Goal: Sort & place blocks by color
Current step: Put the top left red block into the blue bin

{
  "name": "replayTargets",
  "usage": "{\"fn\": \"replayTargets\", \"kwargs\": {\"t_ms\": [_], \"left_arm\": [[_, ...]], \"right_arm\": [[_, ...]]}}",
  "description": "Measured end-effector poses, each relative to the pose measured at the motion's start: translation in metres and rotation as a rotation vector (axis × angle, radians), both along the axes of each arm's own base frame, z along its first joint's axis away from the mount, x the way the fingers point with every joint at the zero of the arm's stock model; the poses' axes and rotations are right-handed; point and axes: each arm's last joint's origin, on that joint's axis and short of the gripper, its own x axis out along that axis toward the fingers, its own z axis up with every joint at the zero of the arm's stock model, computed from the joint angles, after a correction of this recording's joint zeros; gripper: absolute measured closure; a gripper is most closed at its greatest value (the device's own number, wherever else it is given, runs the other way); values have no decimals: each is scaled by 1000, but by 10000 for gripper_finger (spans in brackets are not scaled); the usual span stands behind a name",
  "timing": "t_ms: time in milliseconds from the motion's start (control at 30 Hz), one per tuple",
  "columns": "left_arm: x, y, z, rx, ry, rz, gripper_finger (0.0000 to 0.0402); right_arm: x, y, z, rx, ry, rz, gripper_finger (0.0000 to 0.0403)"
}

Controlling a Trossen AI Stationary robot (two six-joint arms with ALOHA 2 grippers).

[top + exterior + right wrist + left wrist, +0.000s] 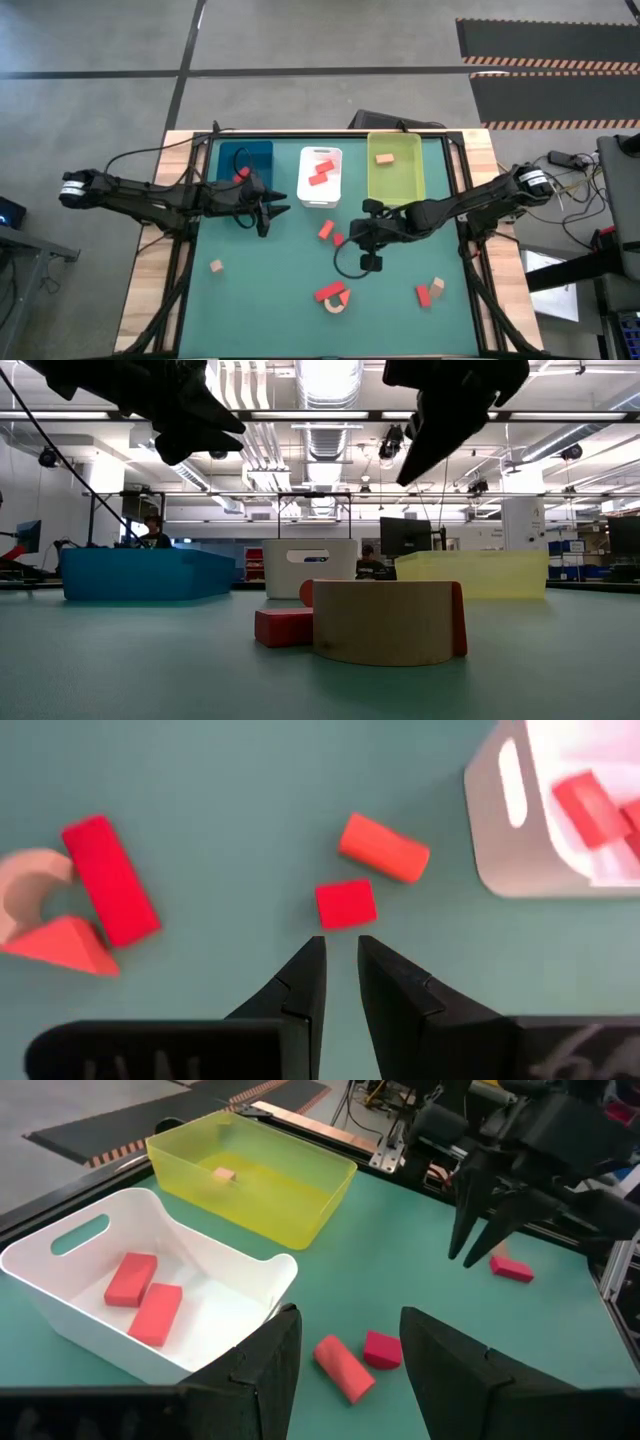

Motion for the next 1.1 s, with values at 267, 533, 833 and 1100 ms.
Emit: {"fn": "replayTargets", "kwargs": {"t_ms": [267,533,833,1100], "left_arm": [[0,0,0,1,-2,0,246],[0,0,0,1,-2,0,246],[0,0,1,2,-6,-1,246],[1,0,1,6,-6,-2,246]], "right_arm": [[7,1,-17,-22,76,5,345],[12,2,-29,-31,101,6,296],[19,2,-35,-31,56,17,215],[30,-3,-48,-39,32,17,143]]}}
